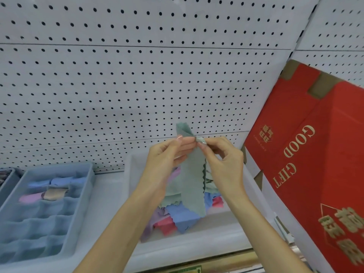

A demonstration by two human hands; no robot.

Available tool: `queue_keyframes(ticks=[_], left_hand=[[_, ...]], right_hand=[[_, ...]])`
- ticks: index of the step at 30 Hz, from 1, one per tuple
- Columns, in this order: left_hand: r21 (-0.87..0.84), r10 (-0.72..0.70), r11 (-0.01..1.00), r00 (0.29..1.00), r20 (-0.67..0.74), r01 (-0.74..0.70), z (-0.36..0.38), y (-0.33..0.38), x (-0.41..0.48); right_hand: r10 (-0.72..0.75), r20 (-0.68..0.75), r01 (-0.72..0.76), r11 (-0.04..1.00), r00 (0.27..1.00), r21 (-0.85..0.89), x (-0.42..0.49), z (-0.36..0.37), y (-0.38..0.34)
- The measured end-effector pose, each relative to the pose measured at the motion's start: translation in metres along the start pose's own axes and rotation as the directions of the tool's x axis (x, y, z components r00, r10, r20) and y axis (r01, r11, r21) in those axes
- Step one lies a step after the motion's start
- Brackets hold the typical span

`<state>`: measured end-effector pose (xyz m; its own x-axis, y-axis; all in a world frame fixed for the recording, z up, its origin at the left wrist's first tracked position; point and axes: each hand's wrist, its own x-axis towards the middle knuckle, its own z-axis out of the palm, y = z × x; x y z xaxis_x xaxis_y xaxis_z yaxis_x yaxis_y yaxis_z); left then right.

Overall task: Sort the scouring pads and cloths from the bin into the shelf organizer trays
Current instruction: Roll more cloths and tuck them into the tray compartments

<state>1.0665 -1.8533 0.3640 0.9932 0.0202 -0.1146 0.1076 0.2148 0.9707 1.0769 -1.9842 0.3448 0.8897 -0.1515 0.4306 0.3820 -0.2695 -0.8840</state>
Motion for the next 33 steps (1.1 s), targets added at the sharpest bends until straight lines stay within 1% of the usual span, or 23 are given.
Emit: queue_keyframes(ticks=[1, 3, 4, 5, 7, 8, 10, 13, 18, 22, 24, 26, 29, 30, 31, 33], left_hand=[[0.041, 0.048, 0.998, 0.997, -0.052, -0.045, -0.002, -0.004, 0.002], [0.191, 0.155, 0.974, 0.977, -0.147, -0.125, -0.009, -0.015, 0.010], [0.205, 0.154, 0.971, 0.981, -0.121, -0.127, -0.014, -0.022, 0.015], [0.134, 0.095, 0.987, 0.994, -0.048, -0.087, -0.017, -0.026, 0.017], [-0.052, -0.045, 0.997, 0.993, 0.109, 0.050, -0.020, -0.034, 0.019], [-0.101, -0.068, 0.991, 0.983, 0.168, 0.086, -0.021, -0.036, 0.019], [-0.169, -0.085, 0.978, 0.971, 0.224, 0.124, -0.021, -0.039, 0.018], [-0.221, -0.066, 0.969, 0.978, 0.197, 0.110, -0.022, -0.038, 0.017], [-0.132, 0.037, 0.991, 0.985, 0.169, -0.015, -0.027, -0.028, 0.017], [-0.023, 0.151, 0.988, 0.962, 0.228, -0.150, -0.029, -0.014, 0.012], [0.016, 0.198, 0.978, 0.953, 0.230, -0.207, -0.030, -0.008, 0.010], [0.014, 0.239, 0.968, 0.933, 0.269, -0.252, -0.032, -0.003, 0.009], [-0.061, 0.239, 0.970, 0.895, 0.376, -0.234, -0.036, 0.010, 0.004], [-0.049, 0.229, 0.973, 0.903, 0.363, -0.227, -0.035, 0.015, 0.003], [-0.020, 0.221, 0.974, 0.922, 0.317, -0.227, -0.034, 0.019, 0.004], [0.064, 0.202, 0.974, 0.961, 0.189, -0.217, -0.027, 0.024, 0.009]], right_hand=[[0.096, 0.026, -0.098, 0.993, 0.995, 0.070, 0.001, -0.002, -0.004], [0.273, 0.143, -0.298, 0.930, 0.952, 0.214, 0.003, -0.007, -0.011], [0.321, 0.212, -0.372, 0.887, 0.923, 0.274, 0.004, -0.009, -0.013], [0.347, 0.266, -0.422, 0.848, 0.899, 0.320, 0.004, -0.011, -0.015], [0.375, 0.305, -0.472, 0.798, 0.875, 0.375, 0.005, -0.015, -0.018], [0.386, 0.298, -0.481, 0.786, 0.873, 0.390, 0.006, -0.017, -0.018], [0.394, 0.254, -0.466, 0.796, 0.883, 0.387, 0.009, -0.020, -0.017], [0.366, 0.152, -0.395, 0.872, 0.918, 0.289, 0.009, -0.027, -0.011], [0.315, 0.056, -0.320, 0.926, 0.947, 0.198, 0.011, -0.035, -0.006], [0.285, 0.018, -0.285, 0.947, 0.958, 0.149, 0.010, -0.039, -0.004], [0.269, 0.013, -0.267, 0.950, 0.963, 0.159, 0.009, -0.040, -0.005], [0.246, 0.019, -0.245, 0.948, 0.969, 0.205, 0.006, -0.041, -0.009], [0.253, 0.078, -0.264, 0.897, 0.964, 0.353, 0.005, -0.048, -0.019], [0.256, 0.095, -0.273, 0.891, 0.962, 0.362, 0.006, -0.051, -0.022], [0.259, 0.100, -0.278, 0.899, 0.961, 0.340, 0.008, -0.053, -0.023], [0.270, 0.072, -0.280, 0.930, 0.960, 0.240, 0.015, -0.056, -0.022]])
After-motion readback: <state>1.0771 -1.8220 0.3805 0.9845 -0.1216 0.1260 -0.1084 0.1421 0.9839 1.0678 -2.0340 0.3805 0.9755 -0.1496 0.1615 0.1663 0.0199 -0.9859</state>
